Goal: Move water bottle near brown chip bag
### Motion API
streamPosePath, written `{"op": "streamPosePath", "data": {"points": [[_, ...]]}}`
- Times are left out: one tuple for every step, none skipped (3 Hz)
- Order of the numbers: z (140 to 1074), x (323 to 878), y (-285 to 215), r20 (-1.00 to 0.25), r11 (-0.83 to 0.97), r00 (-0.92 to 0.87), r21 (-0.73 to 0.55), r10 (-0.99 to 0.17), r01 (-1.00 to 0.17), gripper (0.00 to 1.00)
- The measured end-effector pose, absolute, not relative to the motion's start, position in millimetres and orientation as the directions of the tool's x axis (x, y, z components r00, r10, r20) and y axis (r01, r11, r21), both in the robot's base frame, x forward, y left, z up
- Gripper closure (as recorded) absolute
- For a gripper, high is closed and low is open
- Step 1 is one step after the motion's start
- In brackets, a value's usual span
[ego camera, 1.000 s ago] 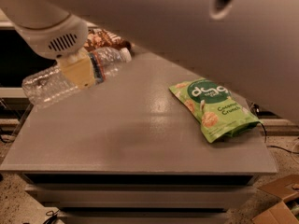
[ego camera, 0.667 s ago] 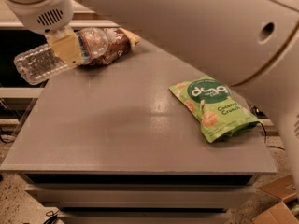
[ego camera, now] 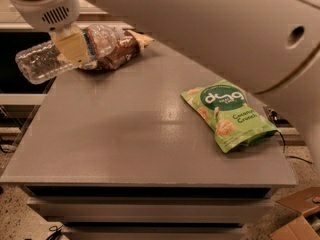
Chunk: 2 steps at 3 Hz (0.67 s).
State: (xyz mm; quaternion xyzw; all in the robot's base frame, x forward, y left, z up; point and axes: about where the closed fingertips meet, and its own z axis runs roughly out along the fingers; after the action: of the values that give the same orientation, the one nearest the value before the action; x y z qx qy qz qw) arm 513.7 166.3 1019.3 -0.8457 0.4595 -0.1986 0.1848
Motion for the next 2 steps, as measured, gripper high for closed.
{"op": "streamPosePath", "data": {"points": [[1013.4,541.3,141.5,0.184,-0.477,0.45,-0.505,-0.874,-0.72,1.0],[998.9,570.0,117.3,0.19,-0.454,0.417,-0.491,-0.889,-0.744,1.0]]}}
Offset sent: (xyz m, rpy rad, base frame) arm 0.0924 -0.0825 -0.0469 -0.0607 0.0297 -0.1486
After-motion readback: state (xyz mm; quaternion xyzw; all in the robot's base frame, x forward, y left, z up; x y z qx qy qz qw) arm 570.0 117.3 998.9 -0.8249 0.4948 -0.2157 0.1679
